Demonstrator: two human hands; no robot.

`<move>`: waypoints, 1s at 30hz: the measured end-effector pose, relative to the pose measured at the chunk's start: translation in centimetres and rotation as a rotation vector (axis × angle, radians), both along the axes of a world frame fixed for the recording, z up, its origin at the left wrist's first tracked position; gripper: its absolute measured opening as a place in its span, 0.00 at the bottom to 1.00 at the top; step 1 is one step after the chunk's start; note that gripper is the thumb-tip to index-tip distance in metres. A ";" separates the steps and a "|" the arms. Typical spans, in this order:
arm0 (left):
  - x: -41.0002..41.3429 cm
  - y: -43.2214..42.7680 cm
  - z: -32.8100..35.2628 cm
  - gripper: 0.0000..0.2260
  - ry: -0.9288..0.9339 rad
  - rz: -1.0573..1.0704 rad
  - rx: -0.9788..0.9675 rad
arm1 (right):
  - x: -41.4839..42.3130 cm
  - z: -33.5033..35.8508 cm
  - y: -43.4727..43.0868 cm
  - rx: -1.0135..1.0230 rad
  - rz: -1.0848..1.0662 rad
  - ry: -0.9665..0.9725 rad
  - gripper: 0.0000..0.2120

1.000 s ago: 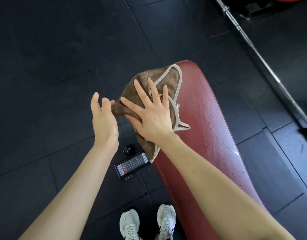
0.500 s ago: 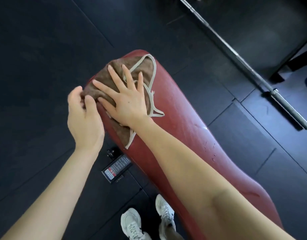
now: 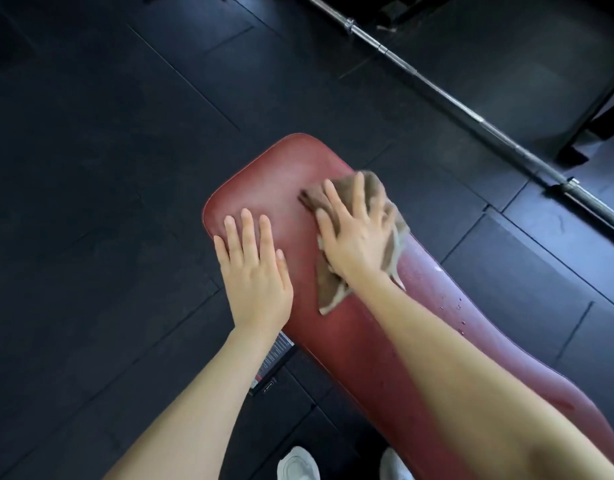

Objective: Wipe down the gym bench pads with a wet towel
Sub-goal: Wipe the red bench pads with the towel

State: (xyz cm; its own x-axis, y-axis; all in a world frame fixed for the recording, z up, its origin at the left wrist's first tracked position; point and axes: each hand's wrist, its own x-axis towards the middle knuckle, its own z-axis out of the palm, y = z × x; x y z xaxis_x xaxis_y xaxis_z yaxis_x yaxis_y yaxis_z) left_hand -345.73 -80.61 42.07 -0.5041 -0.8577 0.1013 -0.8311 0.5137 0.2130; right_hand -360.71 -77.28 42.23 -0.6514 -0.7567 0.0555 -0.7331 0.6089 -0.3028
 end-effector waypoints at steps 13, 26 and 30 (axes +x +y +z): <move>-0.8 0.4 1.1 0.22 -0.155 0.049 -0.027 | -8.8 -1.9 6.1 -0.065 0.357 -0.136 0.21; -1.3 15.4 -1.2 0.22 -0.005 -0.073 0.036 | -6.9 -8.5 30.5 -0.080 0.506 0.031 0.22; -0.6 15.7 -1.0 0.28 -0.016 -0.086 0.087 | -5.3 -9.0 34.5 -0.057 0.445 0.023 0.21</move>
State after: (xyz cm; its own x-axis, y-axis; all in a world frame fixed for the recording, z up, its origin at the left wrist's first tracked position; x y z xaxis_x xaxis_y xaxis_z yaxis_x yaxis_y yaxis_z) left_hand -346.34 -64.89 41.08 -0.5771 -0.8164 0.0201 -0.7884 0.5634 0.2469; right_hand -366.01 -42.80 33.27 -0.2615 -0.9583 0.1157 -0.9268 0.2157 -0.3076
